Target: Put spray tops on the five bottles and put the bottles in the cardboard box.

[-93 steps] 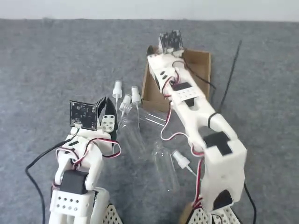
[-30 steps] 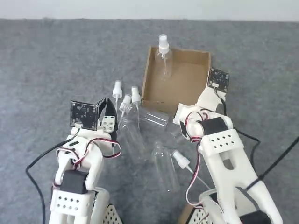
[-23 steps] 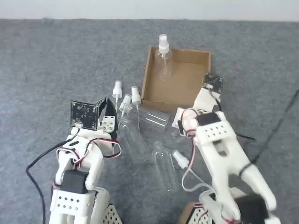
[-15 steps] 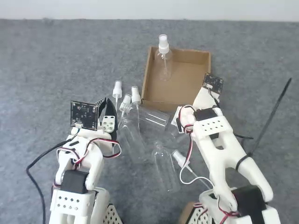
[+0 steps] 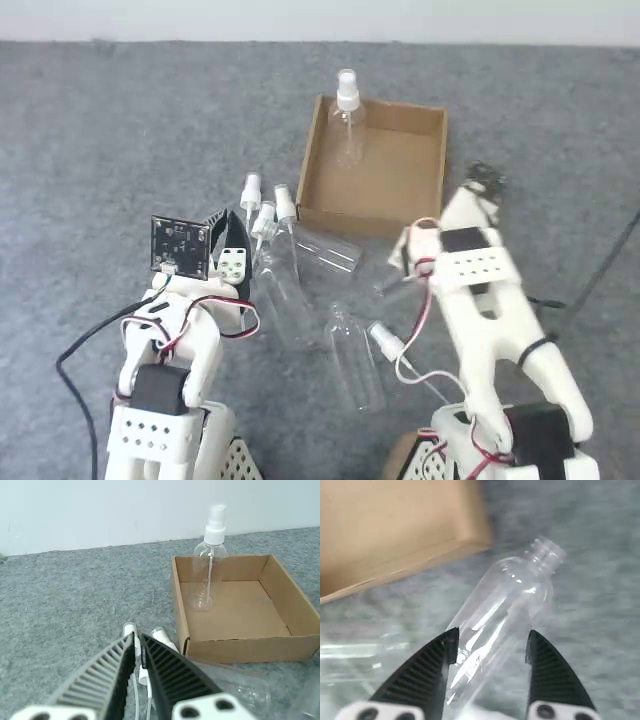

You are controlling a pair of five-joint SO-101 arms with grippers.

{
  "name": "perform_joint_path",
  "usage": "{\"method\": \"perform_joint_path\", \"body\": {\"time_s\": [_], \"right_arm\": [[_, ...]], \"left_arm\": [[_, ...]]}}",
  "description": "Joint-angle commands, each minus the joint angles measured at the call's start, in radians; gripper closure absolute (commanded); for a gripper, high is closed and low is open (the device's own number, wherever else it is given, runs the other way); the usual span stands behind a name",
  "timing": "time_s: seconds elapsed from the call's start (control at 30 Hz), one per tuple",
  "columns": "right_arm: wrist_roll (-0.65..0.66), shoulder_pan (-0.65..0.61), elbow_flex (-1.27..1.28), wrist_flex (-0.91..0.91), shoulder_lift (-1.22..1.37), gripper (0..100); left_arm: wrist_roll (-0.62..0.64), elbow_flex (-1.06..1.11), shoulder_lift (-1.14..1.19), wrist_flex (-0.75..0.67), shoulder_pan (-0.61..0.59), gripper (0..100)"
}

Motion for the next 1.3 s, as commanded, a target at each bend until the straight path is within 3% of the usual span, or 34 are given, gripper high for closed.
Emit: {"method": "perform_joint_path", "body": {"time_s": [0.0,0.2,0.3,0.57,0.63,0.73,0.83,1.1,1.2,1.27], "right_arm": [[0.126,0.153,-0.020,0.076,0.005,82.5],[0.279,0.325,-0.037,0.074,0.004,81.5],[0.509,0.394,-0.080,0.096,0.005,79.5],[1.330,0.561,-0.150,0.176,0.016,79.4],[1.453,0.599,-0.129,0.173,0.016,79.4],[1.536,0.648,-0.104,0.166,0.016,79.4],[1.501,0.702,-0.104,0.166,0.016,79.0],[0.930,0.733,-0.100,0.177,0.016,77.7],[0.698,0.731,-0.089,0.177,0.016,72.3],[0.620,0.727,-0.080,0.171,0.016,69.7]], "left_arm": [[0.008,-0.008,-0.017,-0.028,0.005,99],[0.008,-0.008,-0.017,-0.028,0.005,99],[0.009,-0.008,-0.017,-0.028,0.005,99],[0.011,-0.050,-0.008,0.009,-0.003,99],[0.015,-0.107,-0.003,0.080,0.002,99],[0.000,-0.236,0.061,0.155,-0.003,99],[-0.077,-0.386,0.209,0.221,-0.003,99],[-0.137,-0.814,0.721,0.483,-0.029,99],[-0.137,-0.932,0.882,0.503,-0.086,99],[-0.137,-0.984,0.968,0.499,-0.121,97]]}}
